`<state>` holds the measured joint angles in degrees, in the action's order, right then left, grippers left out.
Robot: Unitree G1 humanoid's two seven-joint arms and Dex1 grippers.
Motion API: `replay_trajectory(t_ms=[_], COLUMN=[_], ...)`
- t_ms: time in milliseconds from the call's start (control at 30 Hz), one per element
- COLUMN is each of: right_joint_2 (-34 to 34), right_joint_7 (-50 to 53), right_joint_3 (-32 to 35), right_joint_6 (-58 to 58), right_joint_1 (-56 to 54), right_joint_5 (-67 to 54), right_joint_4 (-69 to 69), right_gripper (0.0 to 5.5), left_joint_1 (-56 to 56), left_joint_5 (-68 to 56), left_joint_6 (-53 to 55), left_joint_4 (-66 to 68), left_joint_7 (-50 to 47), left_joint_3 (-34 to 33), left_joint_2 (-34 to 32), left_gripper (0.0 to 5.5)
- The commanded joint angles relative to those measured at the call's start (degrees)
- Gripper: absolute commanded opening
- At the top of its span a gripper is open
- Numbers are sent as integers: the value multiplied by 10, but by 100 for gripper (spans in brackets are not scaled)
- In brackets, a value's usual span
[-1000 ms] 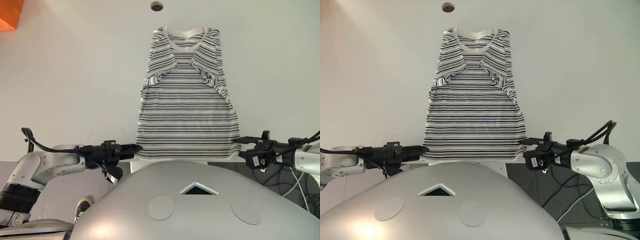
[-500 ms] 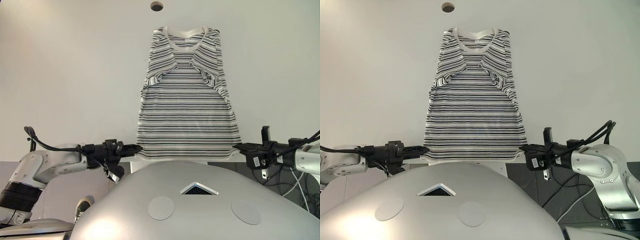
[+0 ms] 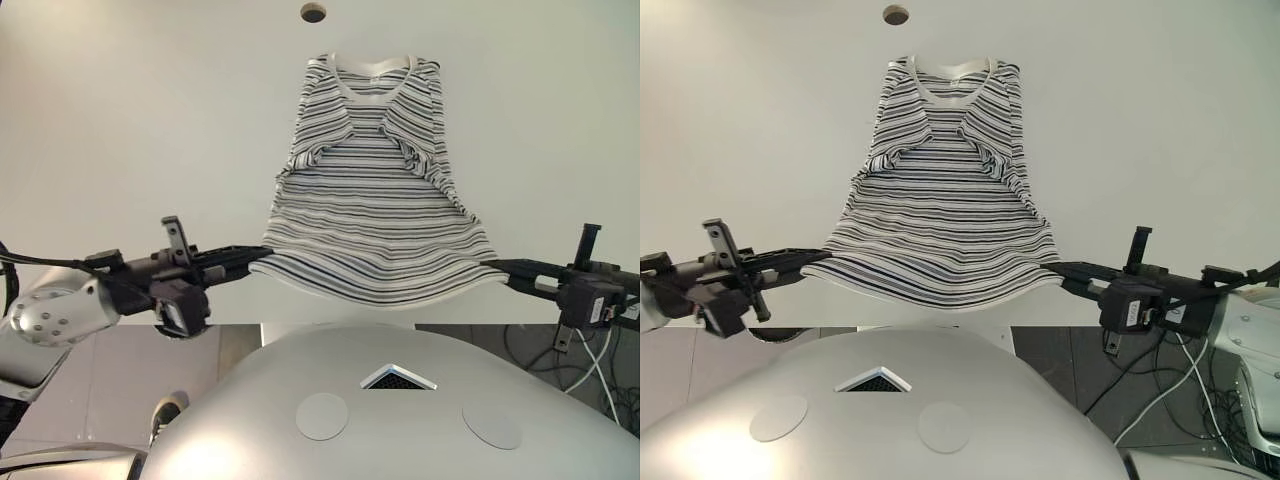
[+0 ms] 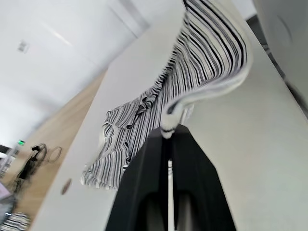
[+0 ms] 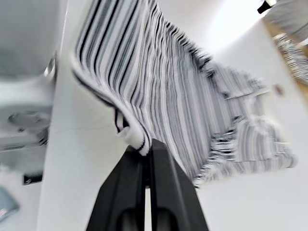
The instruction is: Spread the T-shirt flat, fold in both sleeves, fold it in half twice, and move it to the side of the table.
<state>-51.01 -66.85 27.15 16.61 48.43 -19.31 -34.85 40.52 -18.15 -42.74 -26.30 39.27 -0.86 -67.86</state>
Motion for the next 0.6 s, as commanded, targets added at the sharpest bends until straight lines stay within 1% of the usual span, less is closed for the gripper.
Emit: replay_trajectory(t_ms=[33,167,267,333,400,433,533,600], right_joint_2=[33,65,74,76,71,66,55,52], right_joint_7=[-11,-15,-20,-20,-9,3,60,89], right_joint_3=[43,79,88,86,68,55,-13,-65], right_joint_6=[27,50,57,57,49,40,-9,-39], right_joint_1=[29,50,51,46,27,6,-97,-169], right_joint_5=[-26,-48,-58,-58,-42,-28,39,83], right_joint_4=[-9,-19,-23,-25,-27,-28,-13,7], right_gripper=[2,2,2,2,2,2,2,2], left_joint_1=[97,191,230,230,176,130,-49,-137], left_joint_5=[-88,-167,-209,-219,-179,-144,19,104], left_joint_6=[-26,-49,-56,-49,-29,-16,11,31], left_joint_4=[-19,-49,-69,-71,-59,-50,10,48], left_joint_7=[78,160,214,236,216,192,112,67], left_joint_3=[-81,-162,-196,-209,-203,-193,-146,-120], left_joint_2=[-3,34,61,79,104,123,203,244], left_gripper=[0,0,0,0,0,0,0,0])
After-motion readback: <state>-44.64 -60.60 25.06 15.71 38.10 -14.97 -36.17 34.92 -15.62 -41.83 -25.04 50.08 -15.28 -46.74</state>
